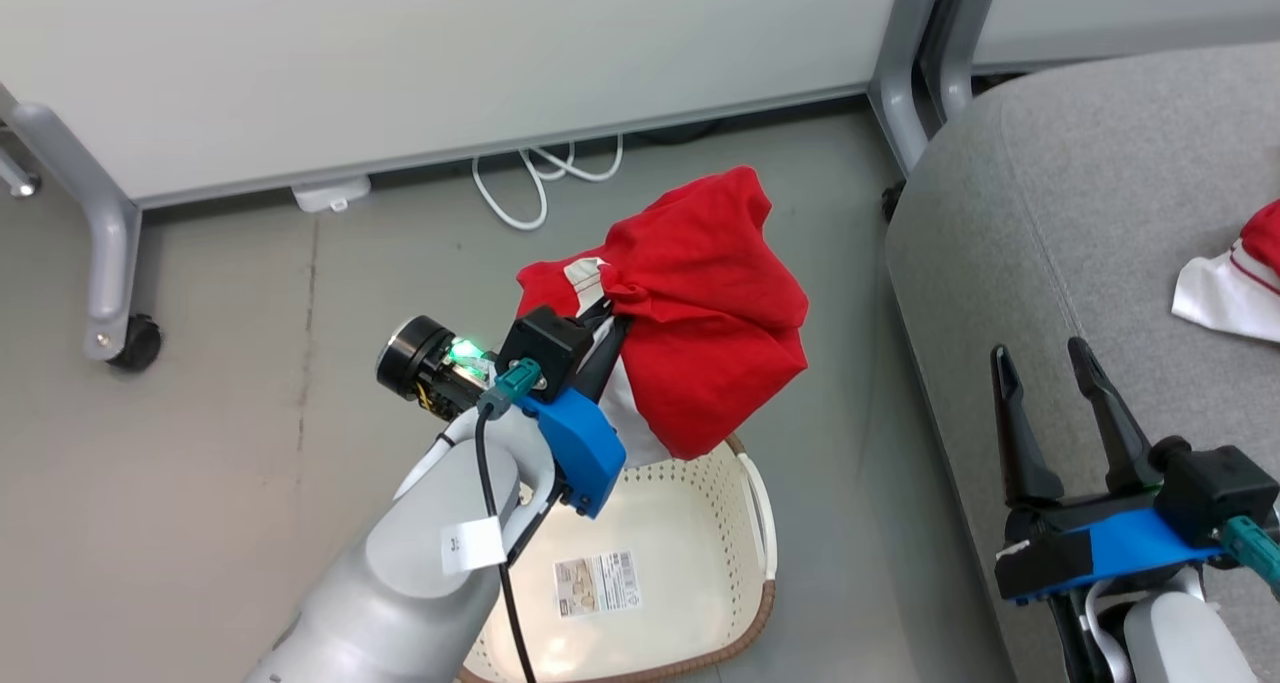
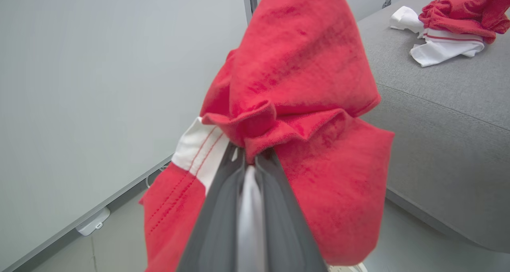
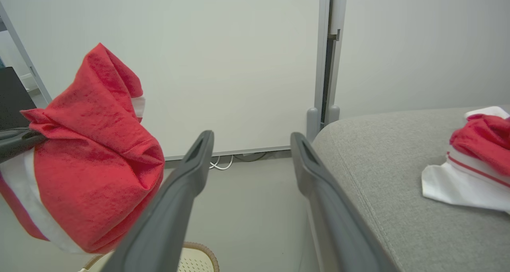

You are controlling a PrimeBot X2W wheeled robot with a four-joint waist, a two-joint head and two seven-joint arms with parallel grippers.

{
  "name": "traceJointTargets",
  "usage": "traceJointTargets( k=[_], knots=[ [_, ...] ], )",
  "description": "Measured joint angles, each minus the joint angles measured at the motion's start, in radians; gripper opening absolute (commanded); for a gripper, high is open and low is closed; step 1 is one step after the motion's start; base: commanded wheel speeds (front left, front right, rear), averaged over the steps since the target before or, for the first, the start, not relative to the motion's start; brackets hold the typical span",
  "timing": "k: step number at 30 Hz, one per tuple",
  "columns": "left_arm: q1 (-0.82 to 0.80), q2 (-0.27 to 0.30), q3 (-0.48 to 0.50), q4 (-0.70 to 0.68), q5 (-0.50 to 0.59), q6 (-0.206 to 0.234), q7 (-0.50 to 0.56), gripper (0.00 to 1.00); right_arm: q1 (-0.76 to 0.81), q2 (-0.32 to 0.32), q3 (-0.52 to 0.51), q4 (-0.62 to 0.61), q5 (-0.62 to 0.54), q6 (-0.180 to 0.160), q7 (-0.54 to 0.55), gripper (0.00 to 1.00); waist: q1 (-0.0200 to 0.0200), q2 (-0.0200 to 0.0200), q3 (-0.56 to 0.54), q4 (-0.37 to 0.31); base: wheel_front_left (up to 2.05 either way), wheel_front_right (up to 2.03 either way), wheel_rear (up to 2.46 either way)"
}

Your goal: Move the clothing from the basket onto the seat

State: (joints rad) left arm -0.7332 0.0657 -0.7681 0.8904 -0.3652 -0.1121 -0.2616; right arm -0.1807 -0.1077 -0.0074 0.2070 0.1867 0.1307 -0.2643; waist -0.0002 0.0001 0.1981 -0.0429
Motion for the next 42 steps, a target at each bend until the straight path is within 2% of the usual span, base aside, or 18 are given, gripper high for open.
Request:
traceJointTargets(
  k=[13, 26, 42],
  knots=[
    [0.101, 0.009, 0.044, -0.177, 0.041, 0.001, 0.0, 0.0, 0.073, 0.017, -0.01, 0.014, -0.009, 0.0, 0.0, 1.0, 0.0001, 0.0, -0.118, 0.032, 0.0, 0.0, 0.0],
    [0.125, 0.008, 0.044, -0.236, 0.066, 0.001, 0.0, 0.0, 0.079, 0.01, 0.012, 0.012, -0.011, 0.0, 0.0, 1.0, 0.0001, -0.0001, -0.127, 0.05, 0.0, 0.0, 0.0],
    [0.118, -0.003, 0.031, -0.24, 0.075, -0.003, 0.0, 0.0, -0.088, -0.125, 0.251, 0.039, -0.008, 0.0, 0.0, 1.0, 0.0003, -0.0001, -0.09, 0.07, 0.0, 0.0, 0.0]
  ],
)
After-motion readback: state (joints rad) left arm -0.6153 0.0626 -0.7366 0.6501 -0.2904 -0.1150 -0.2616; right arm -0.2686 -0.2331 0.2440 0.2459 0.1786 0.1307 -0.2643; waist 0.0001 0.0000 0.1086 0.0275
